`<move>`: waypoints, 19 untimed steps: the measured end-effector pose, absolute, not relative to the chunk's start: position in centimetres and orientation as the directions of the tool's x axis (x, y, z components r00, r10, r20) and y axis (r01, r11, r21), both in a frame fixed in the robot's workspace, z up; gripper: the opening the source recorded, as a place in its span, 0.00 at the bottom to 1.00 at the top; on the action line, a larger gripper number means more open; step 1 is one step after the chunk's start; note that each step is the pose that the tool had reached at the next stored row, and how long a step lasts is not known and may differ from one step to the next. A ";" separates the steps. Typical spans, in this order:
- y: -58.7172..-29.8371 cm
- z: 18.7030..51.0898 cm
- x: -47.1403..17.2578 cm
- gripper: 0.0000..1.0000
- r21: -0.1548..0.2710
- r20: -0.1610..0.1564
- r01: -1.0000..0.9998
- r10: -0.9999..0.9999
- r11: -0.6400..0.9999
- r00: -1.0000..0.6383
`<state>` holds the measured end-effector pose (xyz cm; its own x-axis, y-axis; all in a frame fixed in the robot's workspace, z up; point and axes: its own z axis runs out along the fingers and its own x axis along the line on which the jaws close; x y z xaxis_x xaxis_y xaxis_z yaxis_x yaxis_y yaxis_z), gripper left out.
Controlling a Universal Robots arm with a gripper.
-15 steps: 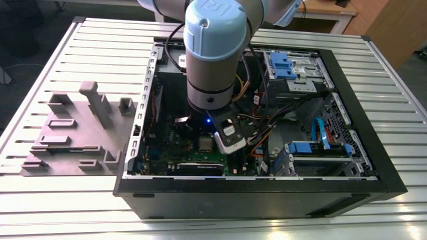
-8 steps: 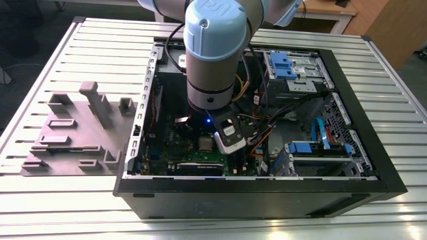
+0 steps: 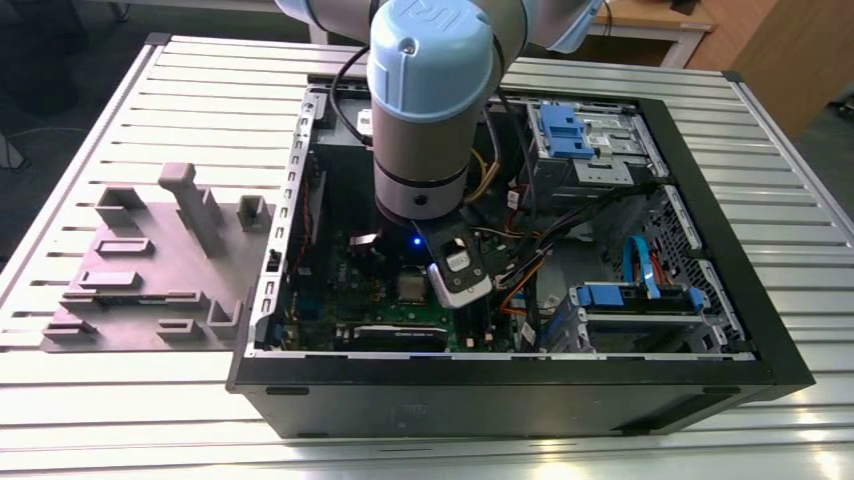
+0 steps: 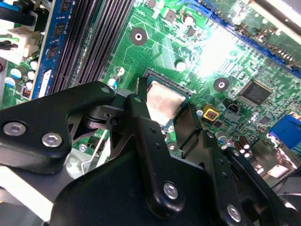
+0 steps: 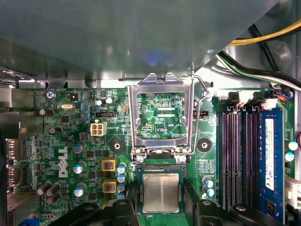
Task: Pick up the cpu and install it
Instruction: 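Place the cpu into insertion slot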
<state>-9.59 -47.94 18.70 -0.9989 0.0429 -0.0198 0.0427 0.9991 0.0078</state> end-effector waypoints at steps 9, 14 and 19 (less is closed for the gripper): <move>-47.9 18.7 -9.6 0.47 0.007 -0.020 0.043 0.043 0.999 -0.999; -47.9 18.7 -9.6 0.47 0.007 -0.020 0.043 0.043 0.999 -0.999; -47.9 18.7 -9.6 0.47 0.006 -0.020 0.043 0.043 0.999 -0.999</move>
<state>-9.59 -47.94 18.70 -0.9989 0.0428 -0.0198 0.0427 0.9991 0.0063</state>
